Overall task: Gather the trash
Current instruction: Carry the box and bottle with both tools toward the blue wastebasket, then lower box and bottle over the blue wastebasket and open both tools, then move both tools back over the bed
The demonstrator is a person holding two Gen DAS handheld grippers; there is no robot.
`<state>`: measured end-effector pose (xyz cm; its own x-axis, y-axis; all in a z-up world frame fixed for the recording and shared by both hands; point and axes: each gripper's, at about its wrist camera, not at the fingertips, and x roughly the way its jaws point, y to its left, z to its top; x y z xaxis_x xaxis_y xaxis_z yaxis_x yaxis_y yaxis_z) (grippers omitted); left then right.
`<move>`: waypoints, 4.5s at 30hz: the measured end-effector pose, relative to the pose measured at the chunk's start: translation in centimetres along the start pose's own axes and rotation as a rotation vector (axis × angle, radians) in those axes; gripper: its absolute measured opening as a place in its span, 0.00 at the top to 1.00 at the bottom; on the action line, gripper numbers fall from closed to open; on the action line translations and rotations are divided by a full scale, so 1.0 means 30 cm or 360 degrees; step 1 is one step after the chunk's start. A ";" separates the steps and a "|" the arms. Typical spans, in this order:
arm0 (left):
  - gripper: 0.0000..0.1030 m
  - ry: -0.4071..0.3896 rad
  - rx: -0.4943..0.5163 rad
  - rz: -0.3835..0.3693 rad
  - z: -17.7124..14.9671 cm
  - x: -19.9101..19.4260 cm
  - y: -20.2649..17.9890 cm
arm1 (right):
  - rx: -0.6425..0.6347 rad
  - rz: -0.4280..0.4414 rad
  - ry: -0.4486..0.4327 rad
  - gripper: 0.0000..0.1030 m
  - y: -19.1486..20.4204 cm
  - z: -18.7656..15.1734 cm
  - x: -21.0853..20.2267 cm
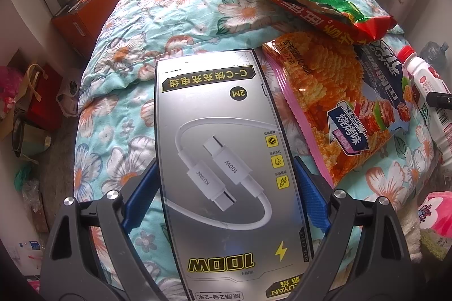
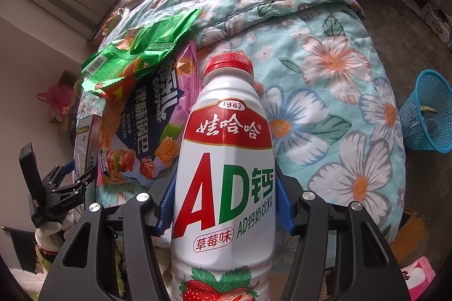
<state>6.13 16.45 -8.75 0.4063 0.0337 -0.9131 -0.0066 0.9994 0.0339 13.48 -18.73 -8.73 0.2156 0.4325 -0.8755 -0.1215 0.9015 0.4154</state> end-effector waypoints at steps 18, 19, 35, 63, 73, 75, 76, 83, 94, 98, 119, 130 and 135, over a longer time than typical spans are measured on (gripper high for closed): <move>0.17 -0.0054 -0.0023 0.0023 -0.010 -0.057 0.013 | -0.0002 0.0045 -0.0053 0.45 0.001 -0.019 -0.038; 0.17 -0.0061 -0.0024 0.0027 -0.012 -0.065 0.011 | -0.0002 0.0049 -0.0057 0.45 0.000 -0.019 -0.043; 0.17 -0.0390 0.0111 -0.0042 0.081 -0.361 -0.083 | 0.0041 0.0189 -0.0315 0.45 -0.061 -0.043 -0.245; 0.17 0.0232 0.1200 -0.1034 0.621 0.086 -1.710 | 0.1255 0.0065 -0.0986 0.45 -1.116 -0.400 -0.568; 0.17 0.0385 0.1328 -0.0935 0.615 0.439 -2.221 | 0.1649 0.0251 -0.0978 0.44 -1.489 -0.279 -0.345; 0.16 0.0357 0.1305 -0.0895 0.630 0.491 -2.300 | 0.1717 0.0282 -0.0982 0.44 -1.600 -0.235 -0.279; 0.16 0.0366 0.1286 -0.0893 0.641 0.521 -2.338 | 0.1742 0.0254 -0.0970 0.42 -1.662 -0.212 -0.249; 0.16 0.0464 0.1055 -0.0910 0.664 0.657 -2.434 | 0.1908 0.0106 -0.0941 0.36 -1.872 -0.170 -0.114; 0.16 0.0470 0.0904 -0.1083 0.690 0.619 -2.389 | 0.1851 0.0078 -0.1173 0.35 -1.811 -0.301 -0.216; 0.16 0.0392 0.0954 -0.1121 0.693 0.521 -2.337 | 0.1819 0.0013 -0.1176 0.35 -1.772 -0.319 -0.240; 0.16 -0.0332 0.0698 -0.1193 0.772 -0.249 -1.160 | 0.0859 -0.0677 -0.1361 0.18 -1.129 -0.170 -0.537; 0.16 -0.0657 0.0024 -0.0833 0.561 -0.384 -0.313 | 0.0276 -0.0134 -0.1123 0.18 -0.670 -0.010 -0.499; 0.16 -0.0643 -0.0118 -0.0724 0.438 -0.326 -0.146 | 0.0124 0.0045 -0.0973 0.18 -0.459 0.021 -0.431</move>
<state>14.18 11.65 5.37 0.6974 -0.3878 -0.6028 0.1914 0.9112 -0.3647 12.96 -36.73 -2.96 0.7327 0.3670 -0.5731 -0.0692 0.8780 0.4737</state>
